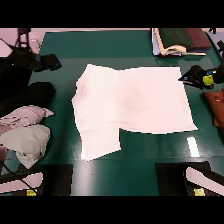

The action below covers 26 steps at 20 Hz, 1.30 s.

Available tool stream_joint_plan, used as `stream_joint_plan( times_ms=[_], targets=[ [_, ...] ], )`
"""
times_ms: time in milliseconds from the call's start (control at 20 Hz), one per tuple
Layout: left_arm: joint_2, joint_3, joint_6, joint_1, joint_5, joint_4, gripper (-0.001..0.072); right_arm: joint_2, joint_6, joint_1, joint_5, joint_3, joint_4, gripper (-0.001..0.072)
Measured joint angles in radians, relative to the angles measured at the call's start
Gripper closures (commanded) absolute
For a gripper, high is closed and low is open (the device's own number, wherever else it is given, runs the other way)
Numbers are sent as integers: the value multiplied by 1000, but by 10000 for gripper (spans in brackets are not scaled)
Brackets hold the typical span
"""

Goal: Fold the shirts.

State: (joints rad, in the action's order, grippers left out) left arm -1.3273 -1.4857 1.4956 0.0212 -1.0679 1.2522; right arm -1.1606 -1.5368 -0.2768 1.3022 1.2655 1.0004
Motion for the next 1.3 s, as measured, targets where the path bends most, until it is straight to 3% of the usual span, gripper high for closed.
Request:
stream_joint_plan(
  times_ms=[250,600,1150,1200,1250,1300],
  targets=[
    [96,279,3,57,-87,-8,114,107,31,0,10,-99,-2,329],
    [228,724,-1,-89,-4,-98,114,232,41,0,-17,-225,-9,329],
    [242,892,-63,-151,185,-379,116,250,42,0,-19,-243,-38,329],
    [241,893,-72,-151,187,-392,214,250,42,0,-19,-242,-37,329],
    [240,894,-81,-151,188,-401,482,250,42,0,-19,-242,-37,329],
    [240,895,-90,-152,190,-407,679,250,42,0,-18,-242,-37,329]
  ],
)
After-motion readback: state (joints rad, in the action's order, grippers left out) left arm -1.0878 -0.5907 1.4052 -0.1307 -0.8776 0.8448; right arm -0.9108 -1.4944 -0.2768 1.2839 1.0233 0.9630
